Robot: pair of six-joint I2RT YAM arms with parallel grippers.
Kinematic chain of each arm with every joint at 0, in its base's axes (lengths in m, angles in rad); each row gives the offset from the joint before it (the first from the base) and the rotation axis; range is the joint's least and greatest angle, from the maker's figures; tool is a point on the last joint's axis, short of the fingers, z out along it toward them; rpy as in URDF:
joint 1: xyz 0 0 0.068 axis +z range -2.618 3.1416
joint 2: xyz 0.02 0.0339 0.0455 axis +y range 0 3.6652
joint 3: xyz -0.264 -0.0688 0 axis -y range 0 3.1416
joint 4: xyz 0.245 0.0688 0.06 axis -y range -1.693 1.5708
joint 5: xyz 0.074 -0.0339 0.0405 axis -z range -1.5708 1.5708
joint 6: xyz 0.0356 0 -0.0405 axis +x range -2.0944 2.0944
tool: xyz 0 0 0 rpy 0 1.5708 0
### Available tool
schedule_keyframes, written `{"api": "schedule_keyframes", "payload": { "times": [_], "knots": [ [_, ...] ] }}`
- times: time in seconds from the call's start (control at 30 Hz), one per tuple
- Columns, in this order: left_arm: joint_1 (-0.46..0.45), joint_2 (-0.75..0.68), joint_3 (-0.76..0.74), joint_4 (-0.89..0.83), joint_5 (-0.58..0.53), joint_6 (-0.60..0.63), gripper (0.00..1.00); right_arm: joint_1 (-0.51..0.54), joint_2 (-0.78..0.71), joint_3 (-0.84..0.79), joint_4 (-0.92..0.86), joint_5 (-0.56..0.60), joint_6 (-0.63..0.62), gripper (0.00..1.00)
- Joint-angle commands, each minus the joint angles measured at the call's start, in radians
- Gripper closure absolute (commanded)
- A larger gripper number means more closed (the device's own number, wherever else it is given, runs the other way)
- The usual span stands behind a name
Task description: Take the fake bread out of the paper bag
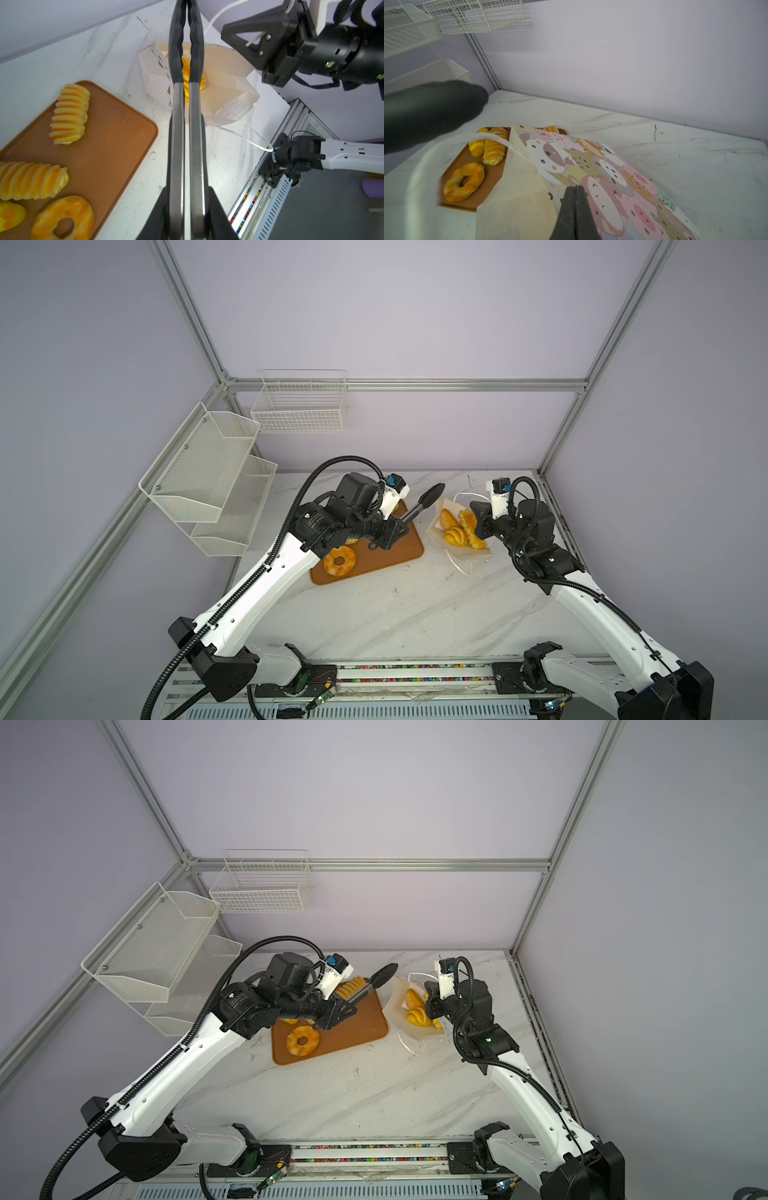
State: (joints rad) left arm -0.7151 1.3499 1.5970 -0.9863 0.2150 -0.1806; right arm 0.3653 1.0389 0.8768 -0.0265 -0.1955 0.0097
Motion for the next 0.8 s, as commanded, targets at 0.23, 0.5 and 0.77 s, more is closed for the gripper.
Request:
{"api": "schedule_keyframes", "payload": {
  "times": [0.23, 0.5, 0.77],
  "knots": [
    [-0.177, -0.183, -0.179, -0.077, -0.171, -0.086, 0.93, 0.035, -0.027, -0.011, -0.126, -0.104, 0.082, 1.00],
    [-0.303, -0.177, -0.238, -0.103, -0.255, -0.133, 0.93, 0.135, -0.031, 0.017, -0.181, -0.046, 0.077, 1.00],
    [-0.400, -0.055, -0.147, -0.118, -0.352, -0.148, 0.90, 0.140, -0.027, 0.061, -0.173, -0.019, 0.089, 1.00]
  ]
}}
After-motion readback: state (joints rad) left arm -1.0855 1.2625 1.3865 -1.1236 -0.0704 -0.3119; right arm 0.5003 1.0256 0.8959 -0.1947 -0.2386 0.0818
